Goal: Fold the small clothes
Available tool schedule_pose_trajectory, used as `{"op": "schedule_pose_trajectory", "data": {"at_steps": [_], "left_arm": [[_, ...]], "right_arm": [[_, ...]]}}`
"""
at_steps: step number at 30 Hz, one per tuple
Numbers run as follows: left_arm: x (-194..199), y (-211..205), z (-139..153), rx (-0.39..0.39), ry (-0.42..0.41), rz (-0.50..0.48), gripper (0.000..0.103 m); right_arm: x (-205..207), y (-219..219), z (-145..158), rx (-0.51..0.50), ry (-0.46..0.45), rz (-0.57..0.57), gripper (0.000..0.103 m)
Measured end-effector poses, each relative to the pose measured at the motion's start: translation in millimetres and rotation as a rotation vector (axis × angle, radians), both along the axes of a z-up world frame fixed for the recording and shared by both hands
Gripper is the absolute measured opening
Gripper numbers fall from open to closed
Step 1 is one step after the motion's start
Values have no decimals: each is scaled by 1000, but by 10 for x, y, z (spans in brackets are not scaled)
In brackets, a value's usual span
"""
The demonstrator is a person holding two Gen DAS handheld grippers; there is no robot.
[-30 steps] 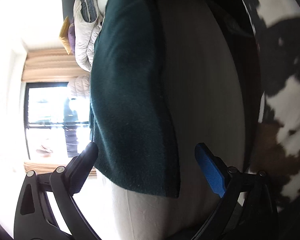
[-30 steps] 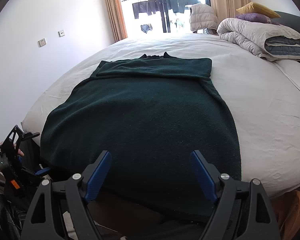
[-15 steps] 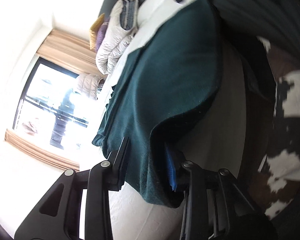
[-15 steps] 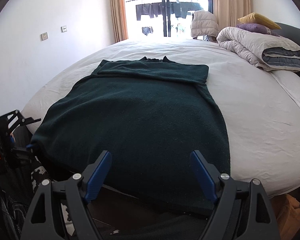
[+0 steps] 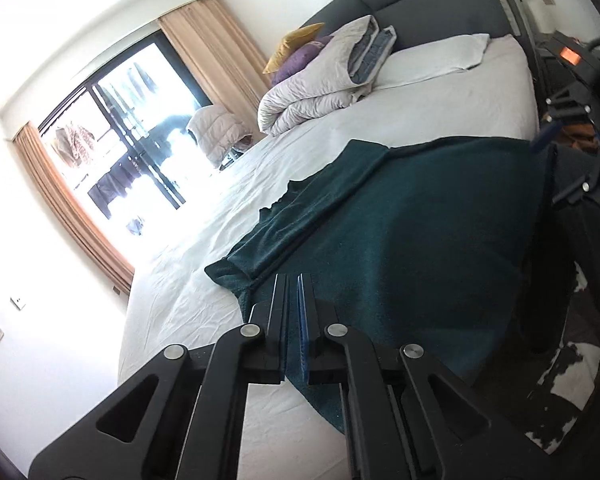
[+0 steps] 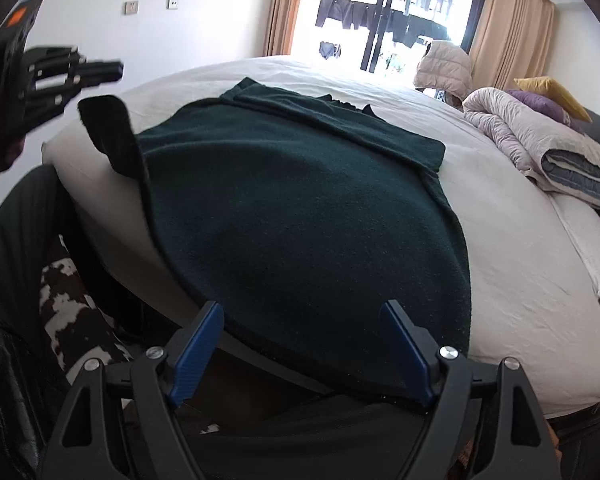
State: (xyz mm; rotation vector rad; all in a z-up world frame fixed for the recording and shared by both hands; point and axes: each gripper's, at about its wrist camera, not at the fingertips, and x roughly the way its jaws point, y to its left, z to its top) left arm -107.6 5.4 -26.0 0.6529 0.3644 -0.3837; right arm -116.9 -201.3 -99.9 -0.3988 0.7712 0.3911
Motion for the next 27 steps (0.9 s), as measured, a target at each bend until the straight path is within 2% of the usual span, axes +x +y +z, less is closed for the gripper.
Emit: {"op": "schedule_pose_trajectory", "data": {"at_steps": [2,4,5,6,9,11,12,13,15,17,19,21,24,26,27], "left_arm": [[135,22,10,-19,22,19,3],[114,53,24,-27,66,-36,3],[120,64,-34,1,85,-82,3],[19,28,-103,55,65,-113,4],[-351,-83,-586,242,56,-210,10],[-522,-133,-948,366,80,-279,39],[-610,-142,-1083,433,64,-310,93],[-685,-143,-1210,476,49,-352,103],[-736,-164,-1375,530,59,-409,103],[-727,-175,-1428,534,78,-422,103],[-711,-209,-1545,556,45,-430,103],[-902,-184,-1891,647,-50,-426,103],[-889,-148,-2297,808,-214,-426,103],[-862,-89,-2446,852,-266,-418,101],[-852,-57,-2459,843,-276,-414,94]], "right_arm": [[-14,45,-22,-24,1,25,80],[-26,80,-34,-37,7,47,80],[-37,88,-32,-37,7,52,79],[-43,84,-32,-33,8,52,79],[-9,57,-54,2,29,37,79],[12,72,-63,12,37,29,79],[18,79,-60,19,37,29,79],[23,90,-60,26,38,30,79],[39,101,-61,35,40,29,79],[56,106,-56,46,41,22,79],[66,95,-42,63,39,14,79],[80,82,-38,78,40,3,79],[108,68,-29,94,44,-12,79],[114,58,-15,103,41,-19,79],[117,53,-7,106,39,-21,79]]}}
